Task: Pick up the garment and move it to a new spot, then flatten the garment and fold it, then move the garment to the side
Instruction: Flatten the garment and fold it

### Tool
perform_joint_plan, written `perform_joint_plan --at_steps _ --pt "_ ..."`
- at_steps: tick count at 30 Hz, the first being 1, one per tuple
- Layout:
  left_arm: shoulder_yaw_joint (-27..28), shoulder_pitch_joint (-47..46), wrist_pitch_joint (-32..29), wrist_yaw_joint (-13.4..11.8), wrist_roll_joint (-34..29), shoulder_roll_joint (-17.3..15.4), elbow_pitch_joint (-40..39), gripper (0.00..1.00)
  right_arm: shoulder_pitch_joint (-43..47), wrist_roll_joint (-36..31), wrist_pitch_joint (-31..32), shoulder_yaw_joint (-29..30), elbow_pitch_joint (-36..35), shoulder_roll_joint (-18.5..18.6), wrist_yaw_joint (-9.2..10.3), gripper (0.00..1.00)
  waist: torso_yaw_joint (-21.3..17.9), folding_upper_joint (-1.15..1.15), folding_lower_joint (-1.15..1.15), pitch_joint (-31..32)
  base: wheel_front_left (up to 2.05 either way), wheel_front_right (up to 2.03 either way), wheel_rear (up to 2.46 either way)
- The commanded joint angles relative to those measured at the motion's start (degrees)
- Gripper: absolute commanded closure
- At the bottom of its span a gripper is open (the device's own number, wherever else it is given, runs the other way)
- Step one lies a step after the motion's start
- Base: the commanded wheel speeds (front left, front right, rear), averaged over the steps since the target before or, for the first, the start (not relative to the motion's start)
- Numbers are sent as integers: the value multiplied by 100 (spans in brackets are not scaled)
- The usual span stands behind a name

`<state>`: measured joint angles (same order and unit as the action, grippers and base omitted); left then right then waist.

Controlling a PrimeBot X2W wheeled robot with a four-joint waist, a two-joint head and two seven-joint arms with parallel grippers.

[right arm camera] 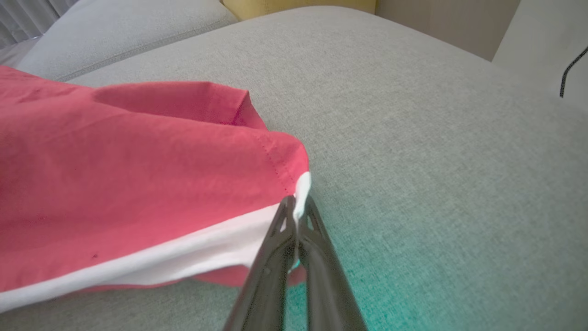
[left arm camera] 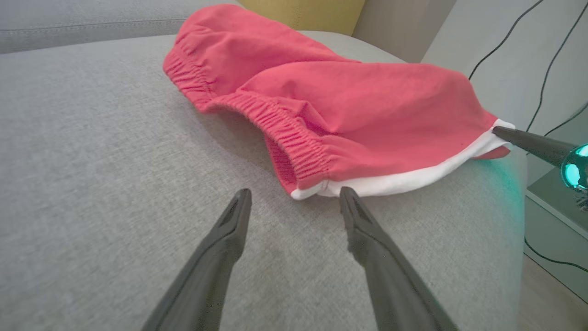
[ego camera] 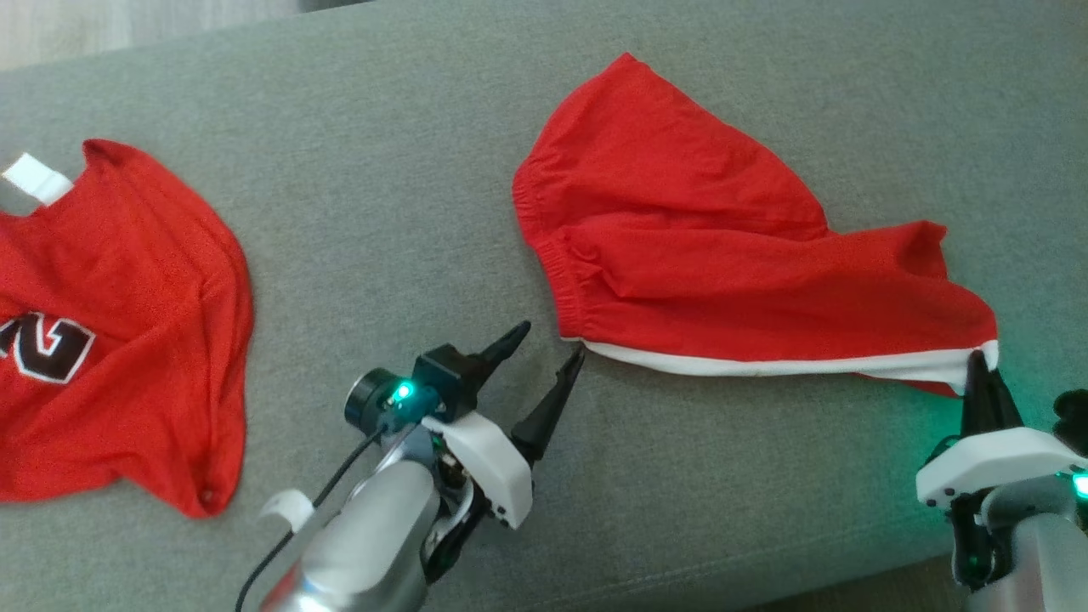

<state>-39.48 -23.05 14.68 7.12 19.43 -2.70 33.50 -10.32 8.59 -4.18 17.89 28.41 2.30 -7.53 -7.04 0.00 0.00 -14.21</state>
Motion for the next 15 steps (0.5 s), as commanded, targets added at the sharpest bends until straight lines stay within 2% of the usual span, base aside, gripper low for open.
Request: perform_joint_plan --at_steps 1,15 --pt "83 -273 32 24 50 -18 -72 0 -196 51 -4 -160 -199 58 4 100 -42 0 0 -36 0 0 0" --pt "-282 -667 32 30 361 -18 303 0 -248 165 6 -332 -219 58 4 100 -182 0 0 -127 0 0 0"
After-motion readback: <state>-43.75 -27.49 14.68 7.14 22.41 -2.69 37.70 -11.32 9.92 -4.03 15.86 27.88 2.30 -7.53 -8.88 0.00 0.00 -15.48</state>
